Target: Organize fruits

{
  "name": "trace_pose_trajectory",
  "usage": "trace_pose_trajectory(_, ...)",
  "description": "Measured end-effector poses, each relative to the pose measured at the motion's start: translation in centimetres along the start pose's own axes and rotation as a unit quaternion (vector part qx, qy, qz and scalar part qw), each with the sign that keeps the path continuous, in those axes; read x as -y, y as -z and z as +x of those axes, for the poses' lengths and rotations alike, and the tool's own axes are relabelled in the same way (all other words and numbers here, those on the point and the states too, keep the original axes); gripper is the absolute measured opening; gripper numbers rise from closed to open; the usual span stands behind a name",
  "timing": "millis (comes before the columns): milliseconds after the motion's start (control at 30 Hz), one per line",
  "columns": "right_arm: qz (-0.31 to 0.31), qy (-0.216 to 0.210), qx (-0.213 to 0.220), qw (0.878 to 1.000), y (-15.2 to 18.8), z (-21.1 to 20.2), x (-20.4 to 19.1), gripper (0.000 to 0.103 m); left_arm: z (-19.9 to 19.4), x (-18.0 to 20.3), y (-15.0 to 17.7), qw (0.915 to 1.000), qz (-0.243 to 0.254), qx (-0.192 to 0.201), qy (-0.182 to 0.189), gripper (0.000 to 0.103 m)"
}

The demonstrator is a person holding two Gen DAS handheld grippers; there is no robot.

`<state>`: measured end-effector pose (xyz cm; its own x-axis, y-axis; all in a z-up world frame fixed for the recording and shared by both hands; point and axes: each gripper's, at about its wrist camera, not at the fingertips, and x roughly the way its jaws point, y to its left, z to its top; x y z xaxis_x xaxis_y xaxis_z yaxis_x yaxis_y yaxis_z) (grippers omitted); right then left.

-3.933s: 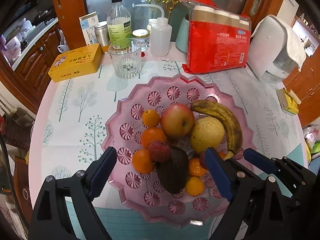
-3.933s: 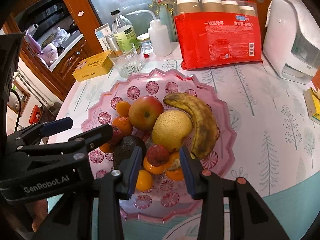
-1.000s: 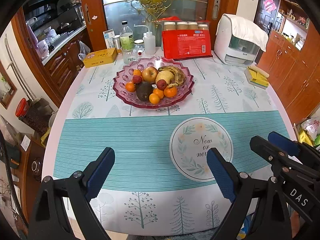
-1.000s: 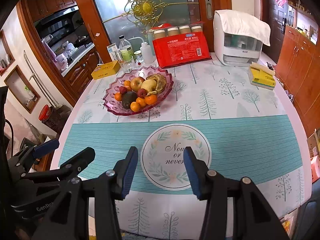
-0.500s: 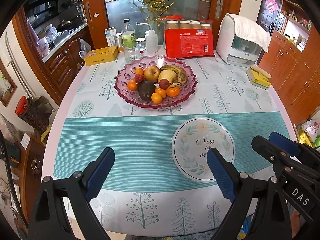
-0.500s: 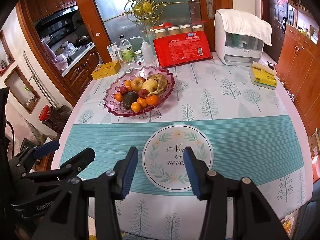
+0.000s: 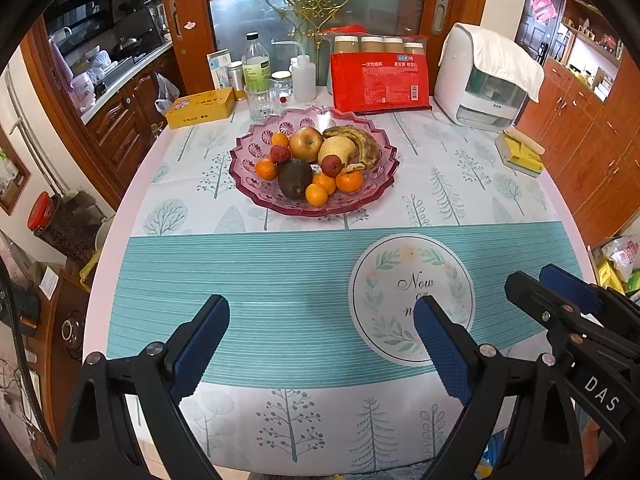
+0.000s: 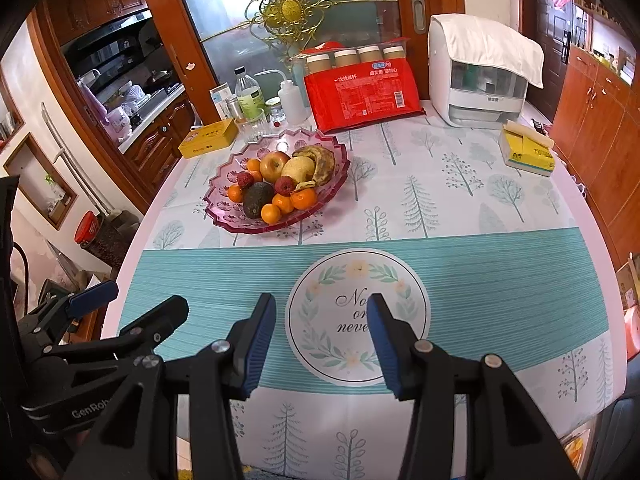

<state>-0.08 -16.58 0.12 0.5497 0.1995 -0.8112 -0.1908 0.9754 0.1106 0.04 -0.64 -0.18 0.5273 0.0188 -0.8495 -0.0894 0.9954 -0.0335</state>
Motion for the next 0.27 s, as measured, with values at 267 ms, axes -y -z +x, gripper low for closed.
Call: trace_pose_trajectory(267,0.008,0.004,-0.003,1.0,-0.44,0.48,-0.05,0.048,1.08,-0.2,-1.0,0.9999,0.008,-0.009,0.006,0.093)
